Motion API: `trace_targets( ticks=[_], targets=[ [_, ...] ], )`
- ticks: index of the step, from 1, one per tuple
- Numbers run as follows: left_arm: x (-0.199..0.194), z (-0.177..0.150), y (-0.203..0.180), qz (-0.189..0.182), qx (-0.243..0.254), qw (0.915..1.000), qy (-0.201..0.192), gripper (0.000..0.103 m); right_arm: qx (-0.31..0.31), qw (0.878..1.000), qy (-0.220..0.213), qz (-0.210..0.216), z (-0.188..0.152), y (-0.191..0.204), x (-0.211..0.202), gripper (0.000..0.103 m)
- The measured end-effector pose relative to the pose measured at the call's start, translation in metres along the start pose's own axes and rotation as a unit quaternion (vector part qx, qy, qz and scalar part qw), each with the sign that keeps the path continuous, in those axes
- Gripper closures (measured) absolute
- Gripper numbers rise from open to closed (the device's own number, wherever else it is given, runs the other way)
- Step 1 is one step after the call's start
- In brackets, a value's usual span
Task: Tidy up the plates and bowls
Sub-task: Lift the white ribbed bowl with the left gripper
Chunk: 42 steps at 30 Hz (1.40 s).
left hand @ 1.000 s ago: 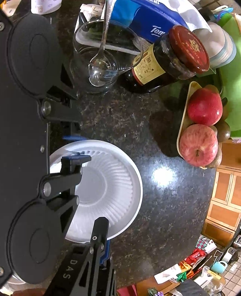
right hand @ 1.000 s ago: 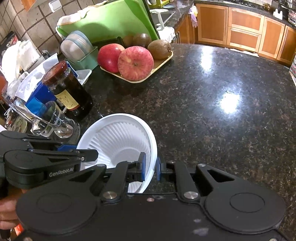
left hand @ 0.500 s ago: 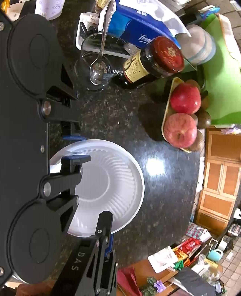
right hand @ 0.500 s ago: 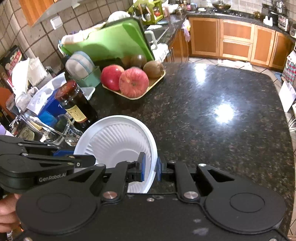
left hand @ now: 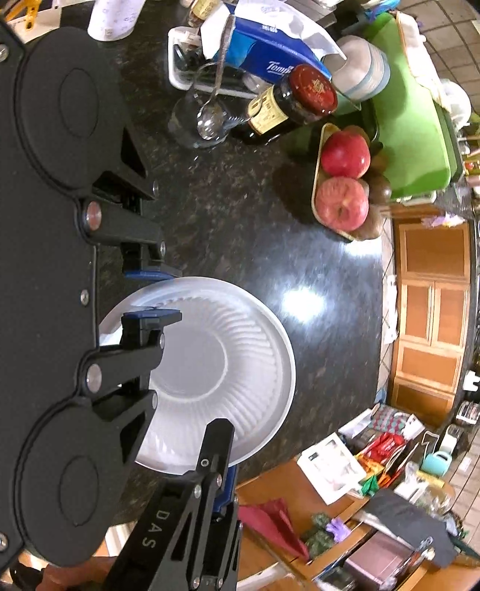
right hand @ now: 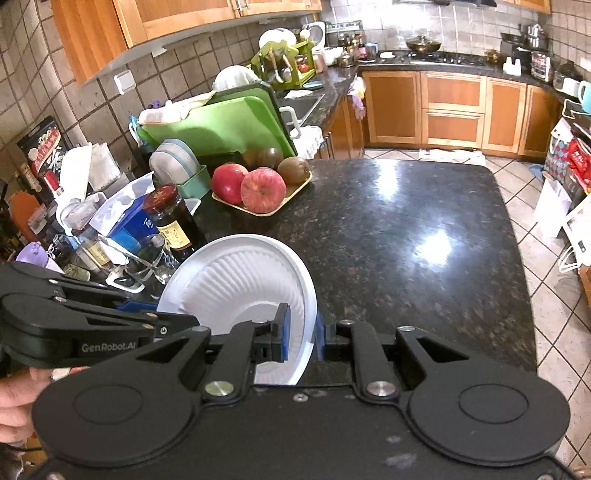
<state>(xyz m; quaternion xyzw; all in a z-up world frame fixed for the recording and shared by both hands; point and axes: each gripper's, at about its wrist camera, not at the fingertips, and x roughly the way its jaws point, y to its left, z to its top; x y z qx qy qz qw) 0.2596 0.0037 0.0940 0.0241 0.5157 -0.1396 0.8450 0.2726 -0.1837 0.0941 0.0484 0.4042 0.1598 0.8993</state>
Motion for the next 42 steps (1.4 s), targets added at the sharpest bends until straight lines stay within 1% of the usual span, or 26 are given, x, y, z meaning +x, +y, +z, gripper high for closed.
trace_targets(
  ticks=[6, 11, 16, 21, 28, 31, 34, 35, 36, 37, 39, 41, 42],
  targets=[
    [-0.011, -0.018, -0.018, -0.009, 0.022, 0.9997, -0.003, 0.083, 0.007, 1.0, -0.004, -0.006, -0.025, -0.006, -0.025, 0.084],
    [-0.011, -0.036, -0.028, -0.015, 0.031, 0.9992, 0.018, 0.082, 0.016, 1.0, 0.0, -0.002, -0.047, -0.009, -0.036, 0.084],
    [-0.006, -0.051, -0.032, -0.026, 0.032, 0.9986, 0.034, 0.082, 0.024, 1.0, 0.018, -0.002, -0.066, -0.012, -0.032, 0.084],
    [0.004, -0.063, -0.037, -0.027, 0.032, 0.9976, 0.055, 0.082, 0.038, 0.999, 0.039, 0.001, -0.081, -0.019, -0.024, 0.084],
    [0.013, -0.072, -0.039, -0.034, 0.027, 0.9963, 0.074, 0.082, 0.05, 0.997, 0.055, 0.007, -0.088, -0.024, -0.015, 0.083],
    [0.017, -0.072, -0.038, -0.036, 0.021, 0.9959, 0.081, 0.082, 0.05, 0.997, 0.06, 0.008, -0.09, -0.026, -0.013, 0.082],
    [0.017, -0.072, -0.04, -0.035, 0.024, 0.9961, 0.078, 0.082, 0.053, 0.997, 0.061, 0.009, -0.089, -0.026, -0.011, 0.081],
    [0.016, -0.073, -0.04, -0.032, 0.026, 0.9966, 0.071, 0.081, 0.053, 0.997, 0.062, 0.01, -0.088, -0.027, -0.011, 0.081],
    [0.015, -0.073, -0.041, -0.028, 0.028, 0.997, 0.066, 0.076, 0.054, 0.997, 0.063, 0.01, -0.088, -0.028, -0.011, 0.08],
    [0.014, -0.073, -0.041, -0.025, 0.03, 0.9975, 0.06, 0.074, 0.055, 0.996, 0.062, 0.01, -0.087, -0.028, -0.01, 0.079],
    [0.013, -0.074, -0.043, -0.021, 0.036, 0.998, 0.047, 0.07, 0.054, 0.997, 0.061, 0.01, -0.086, -0.029, -0.01, 0.075],
    [0.012, -0.074, -0.043, -0.019, 0.04, 0.9981, 0.042, 0.066, 0.054, 0.997, 0.062, 0.008, -0.086, -0.03, -0.008, 0.075],
    [0.012, -0.074, -0.043, -0.021, 0.04, 0.9981, 0.042, 0.065, 0.054, 0.997, 0.062, 0.008, -0.085, -0.03, -0.007, 0.075]
  ],
)
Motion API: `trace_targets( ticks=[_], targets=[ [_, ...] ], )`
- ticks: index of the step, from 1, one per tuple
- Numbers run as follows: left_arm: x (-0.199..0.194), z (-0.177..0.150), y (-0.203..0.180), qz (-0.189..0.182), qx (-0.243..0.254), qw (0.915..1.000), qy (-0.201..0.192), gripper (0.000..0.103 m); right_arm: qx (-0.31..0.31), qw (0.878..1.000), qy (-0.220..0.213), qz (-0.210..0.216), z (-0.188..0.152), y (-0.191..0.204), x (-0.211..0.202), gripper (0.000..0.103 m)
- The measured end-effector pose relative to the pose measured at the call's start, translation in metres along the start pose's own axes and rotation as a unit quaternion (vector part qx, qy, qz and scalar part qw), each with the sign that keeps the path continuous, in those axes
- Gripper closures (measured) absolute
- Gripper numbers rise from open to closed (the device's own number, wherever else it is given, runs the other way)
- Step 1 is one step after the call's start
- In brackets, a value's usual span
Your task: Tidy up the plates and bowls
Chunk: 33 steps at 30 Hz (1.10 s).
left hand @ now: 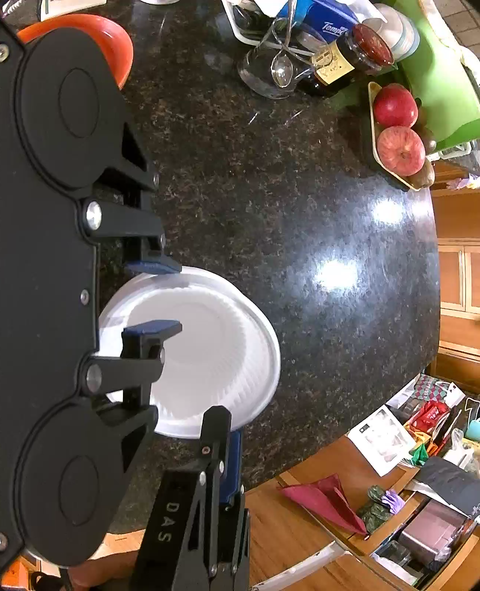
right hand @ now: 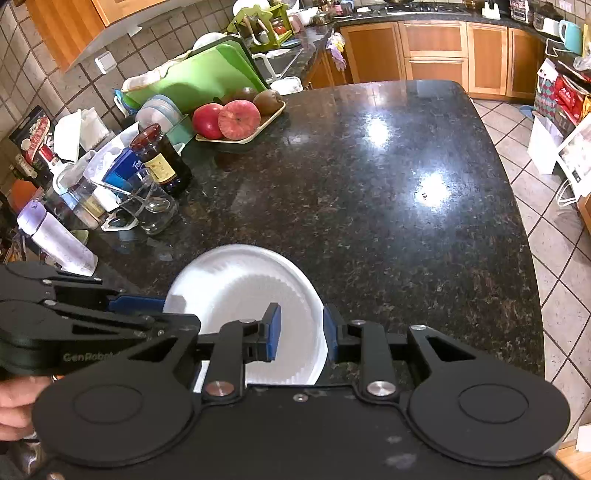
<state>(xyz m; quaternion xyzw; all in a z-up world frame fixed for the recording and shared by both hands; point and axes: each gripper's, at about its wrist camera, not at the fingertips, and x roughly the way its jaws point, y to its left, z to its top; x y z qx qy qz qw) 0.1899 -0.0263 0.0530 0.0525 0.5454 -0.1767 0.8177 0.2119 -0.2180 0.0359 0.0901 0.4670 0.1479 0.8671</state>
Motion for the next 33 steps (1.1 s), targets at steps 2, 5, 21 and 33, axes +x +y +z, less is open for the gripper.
trace_targets(
  ticks=[2, 5, 21, 33],
  targets=[
    [0.0, 0.0, 0.0, -0.005, 0.003, 1.0, 0.001, 0.065, -0.001, 1.0, -0.001, -0.001, 0.001, 0.0, 0.0, 0.075],
    [0.001, 0.002, 0.002, -0.007, -0.002, 1.0, 0.001, 0.064, -0.005, 1.0, -0.009, -0.006, 0.002, 0.001, -0.001, 0.075],
    [-0.009, -0.015, 0.001, 0.085, -0.003, 0.9903, -0.11, 0.054, -0.022, 0.996, -0.074, -0.033, -0.009, 0.004, -0.01, 0.075],
    [-0.02, -0.045, -0.002, 0.126, -0.015, 0.9729, -0.193, 0.052, -0.055, 0.977, -0.181, -0.099, -0.05, 0.028, -0.03, 0.065]
  ],
)
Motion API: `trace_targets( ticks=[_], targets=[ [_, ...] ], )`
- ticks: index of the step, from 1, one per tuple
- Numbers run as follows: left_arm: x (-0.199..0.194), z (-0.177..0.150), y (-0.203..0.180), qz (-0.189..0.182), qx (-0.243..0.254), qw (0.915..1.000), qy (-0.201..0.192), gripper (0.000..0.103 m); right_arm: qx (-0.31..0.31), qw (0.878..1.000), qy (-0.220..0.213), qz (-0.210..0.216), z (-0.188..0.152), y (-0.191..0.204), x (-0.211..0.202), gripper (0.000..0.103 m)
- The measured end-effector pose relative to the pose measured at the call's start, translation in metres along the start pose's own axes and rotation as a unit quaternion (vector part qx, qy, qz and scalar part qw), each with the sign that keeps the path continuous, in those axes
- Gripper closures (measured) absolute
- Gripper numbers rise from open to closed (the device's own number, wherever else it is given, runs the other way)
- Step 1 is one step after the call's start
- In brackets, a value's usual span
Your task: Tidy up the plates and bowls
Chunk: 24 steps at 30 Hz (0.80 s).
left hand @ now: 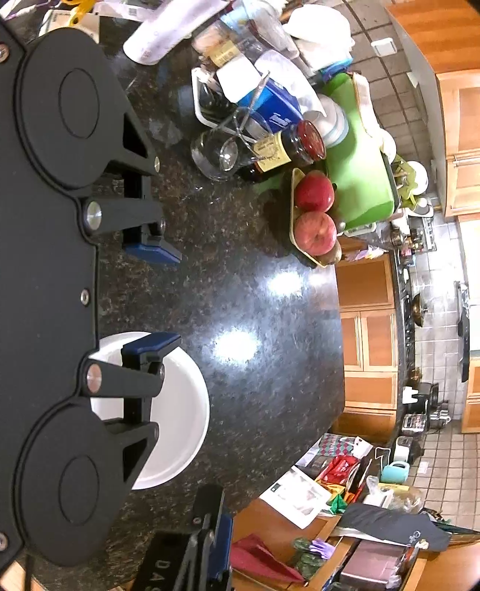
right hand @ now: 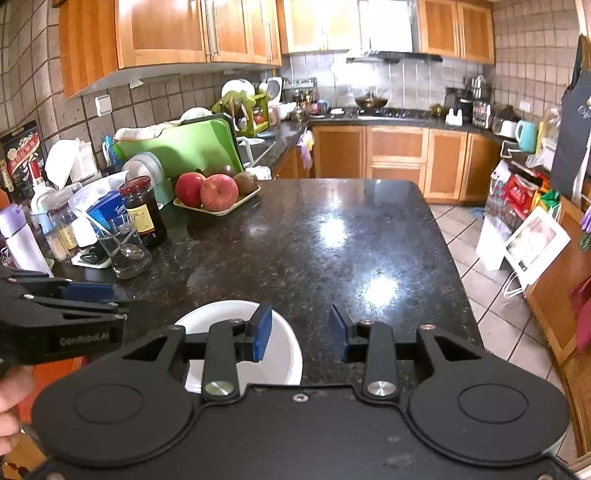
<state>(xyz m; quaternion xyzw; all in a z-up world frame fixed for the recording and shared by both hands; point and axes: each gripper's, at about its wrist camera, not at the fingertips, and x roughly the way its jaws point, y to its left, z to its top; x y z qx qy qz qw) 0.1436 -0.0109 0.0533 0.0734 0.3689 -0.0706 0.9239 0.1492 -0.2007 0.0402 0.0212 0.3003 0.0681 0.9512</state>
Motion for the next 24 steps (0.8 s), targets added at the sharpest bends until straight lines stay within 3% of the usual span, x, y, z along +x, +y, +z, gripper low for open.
trace_targets(
  ticks=[7, 16, 19, 24],
  targets=[
    [-0.001, -0.015, 0.006, -0.018, -0.009, 0.9996, 0.018, 0.052, 0.045, 0.999, 0.006, -0.01, -0.022, 0.013, -0.009, 0.063],
    [0.0, -0.033, 0.008, -0.048, -0.008, 0.9983, 0.034, 0.052, 0.081, 0.995, -0.03, -0.045, -0.048, 0.028, -0.023, 0.063],
    [0.002, -0.037, 0.006, -0.052, -0.009, 0.998, 0.036, 0.047, 0.078, 0.995, -0.04, -0.051, -0.051, 0.029, -0.023, 0.063],
    [0.004, -0.04, 0.002, -0.016, -0.022, 0.9995, 0.014, 0.042, 0.069, 0.996, -0.042, -0.033, -0.047, 0.022, -0.018, 0.063]
  ],
)
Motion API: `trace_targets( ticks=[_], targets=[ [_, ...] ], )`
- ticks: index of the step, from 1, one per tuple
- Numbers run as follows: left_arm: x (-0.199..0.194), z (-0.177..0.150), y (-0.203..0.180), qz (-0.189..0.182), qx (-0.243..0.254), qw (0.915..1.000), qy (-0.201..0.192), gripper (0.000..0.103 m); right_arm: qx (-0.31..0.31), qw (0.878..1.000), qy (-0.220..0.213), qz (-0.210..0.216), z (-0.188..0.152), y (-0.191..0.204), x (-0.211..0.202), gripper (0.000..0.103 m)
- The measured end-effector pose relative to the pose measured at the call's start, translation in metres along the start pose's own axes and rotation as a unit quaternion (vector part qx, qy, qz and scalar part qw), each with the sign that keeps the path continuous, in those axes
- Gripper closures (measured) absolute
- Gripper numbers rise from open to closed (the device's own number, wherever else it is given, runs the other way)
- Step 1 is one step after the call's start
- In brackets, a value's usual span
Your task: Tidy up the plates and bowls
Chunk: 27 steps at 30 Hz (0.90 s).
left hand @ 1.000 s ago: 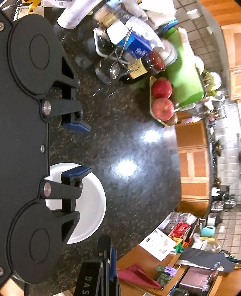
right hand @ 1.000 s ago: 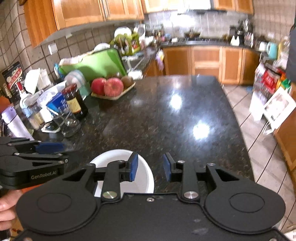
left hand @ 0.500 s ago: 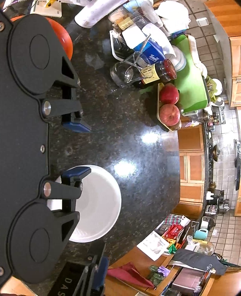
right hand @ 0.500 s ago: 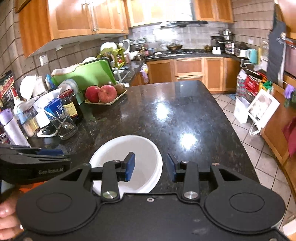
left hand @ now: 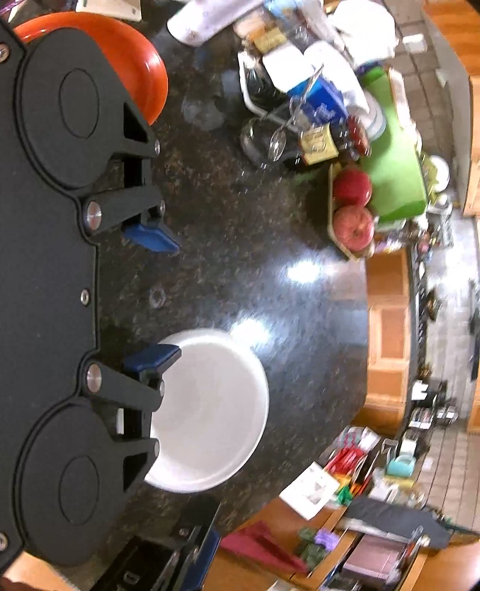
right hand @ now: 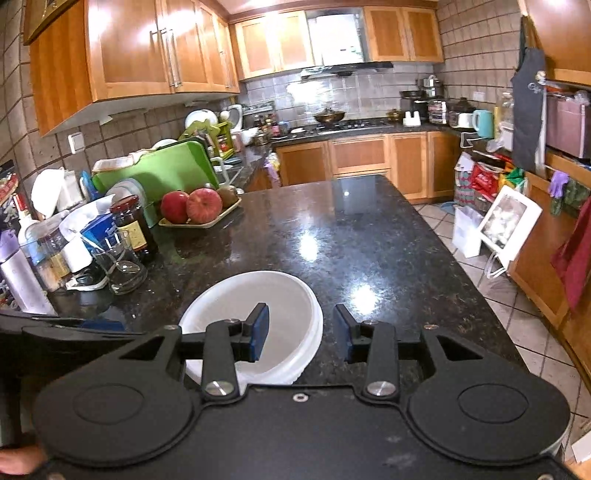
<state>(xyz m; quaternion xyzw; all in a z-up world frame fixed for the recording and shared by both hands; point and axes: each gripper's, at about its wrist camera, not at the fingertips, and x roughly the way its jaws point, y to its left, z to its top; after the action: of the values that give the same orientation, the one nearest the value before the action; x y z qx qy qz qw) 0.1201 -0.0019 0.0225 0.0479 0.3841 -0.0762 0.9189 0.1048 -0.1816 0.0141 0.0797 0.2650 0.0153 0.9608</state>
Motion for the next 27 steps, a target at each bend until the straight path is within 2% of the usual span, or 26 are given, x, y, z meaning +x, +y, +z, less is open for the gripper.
trace_targets(
  ticks=[4, 8, 14, 19, 21, 24, 27],
  targets=[
    [0.004, 0.004, -0.001, 0.006, -0.008, 1.0, 0.0, 0.042, -0.008, 1.0, -0.001, 0.02, 0.007, -0.009, 0.005, 0.06],
    [0.004, 0.005, 0.001, 0.008, -0.037, 0.9993, 0.001, 0.042, -0.021, 0.999, -0.02, 0.021, 0.009, -0.016, 0.01, 0.057],
    [0.0, -0.001, 0.008, 0.028, -0.096, 0.9949, -0.009, 0.042, -0.059, 0.995, -0.074, 0.035, 0.006, -0.019, 0.011, 0.057],
    [-0.007, -0.003, 0.012, 0.023, -0.127, 0.9913, -0.027, 0.04, -0.089, 0.989, -0.112, 0.04, 0.006, -0.022, 0.008, 0.057],
    [-0.011, -0.002, 0.011, 0.022, -0.13, 0.9904, -0.042, 0.034, -0.093, 0.988, -0.111, 0.049, 0.006, -0.025, 0.009, 0.057],
    [-0.013, -0.001, 0.003, 0.025, -0.112, 0.9916, -0.06, 0.027, -0.088, 0.99, -0.087, 0.072, 0.007, -0.027, 0.014, 0.057],
    [-0.012, 0.001, -0.006, 0.027, -0.086, 0.9938, -0.065, 0.024, -0.081, 0.991, -0.062, 0.088, 0.008, -0.028, 0.023, 0.057]
  ],
)
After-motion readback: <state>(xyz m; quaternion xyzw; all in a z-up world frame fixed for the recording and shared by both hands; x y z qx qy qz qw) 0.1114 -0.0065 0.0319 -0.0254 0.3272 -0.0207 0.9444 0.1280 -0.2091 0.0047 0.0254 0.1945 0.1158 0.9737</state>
